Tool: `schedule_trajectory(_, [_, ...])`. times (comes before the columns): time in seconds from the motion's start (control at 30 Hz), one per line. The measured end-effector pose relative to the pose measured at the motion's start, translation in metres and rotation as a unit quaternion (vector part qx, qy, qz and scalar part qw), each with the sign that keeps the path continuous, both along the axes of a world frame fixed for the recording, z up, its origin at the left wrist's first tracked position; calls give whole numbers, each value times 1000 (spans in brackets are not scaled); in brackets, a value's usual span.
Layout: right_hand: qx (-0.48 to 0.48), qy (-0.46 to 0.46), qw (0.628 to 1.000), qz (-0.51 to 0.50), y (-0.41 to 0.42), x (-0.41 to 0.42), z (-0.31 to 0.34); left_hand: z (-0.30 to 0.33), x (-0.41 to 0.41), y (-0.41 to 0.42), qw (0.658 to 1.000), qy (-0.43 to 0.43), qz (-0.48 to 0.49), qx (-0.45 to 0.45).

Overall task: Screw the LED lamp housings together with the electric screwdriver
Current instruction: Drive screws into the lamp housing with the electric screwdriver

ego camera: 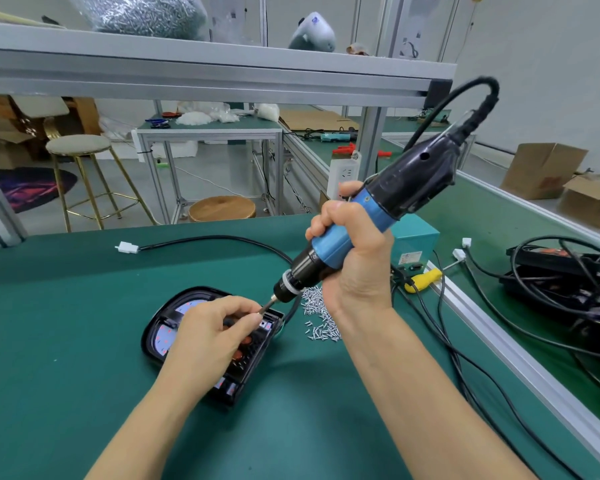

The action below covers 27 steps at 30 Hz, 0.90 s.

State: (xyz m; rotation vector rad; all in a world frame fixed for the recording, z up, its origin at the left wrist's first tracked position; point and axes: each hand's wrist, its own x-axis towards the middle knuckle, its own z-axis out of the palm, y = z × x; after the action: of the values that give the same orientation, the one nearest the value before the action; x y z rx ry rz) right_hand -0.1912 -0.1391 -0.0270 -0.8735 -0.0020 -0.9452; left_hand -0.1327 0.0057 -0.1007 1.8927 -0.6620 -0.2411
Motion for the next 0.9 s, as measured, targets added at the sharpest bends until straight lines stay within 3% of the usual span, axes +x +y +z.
schedule_trajectory(0.37, [-7,1,1000,0,-2,1,-3,-4,4,-1,999,-33,-5,21])
schedule_trajectory(0.6, [10,5,1000,-14,-7,3,-7,-12,12,4,999,-25,42,-19])
schedule_trajectory(0.9, [-51,29,998,-30,3,13,-19,-16,11,-6,979,-185,42,68])
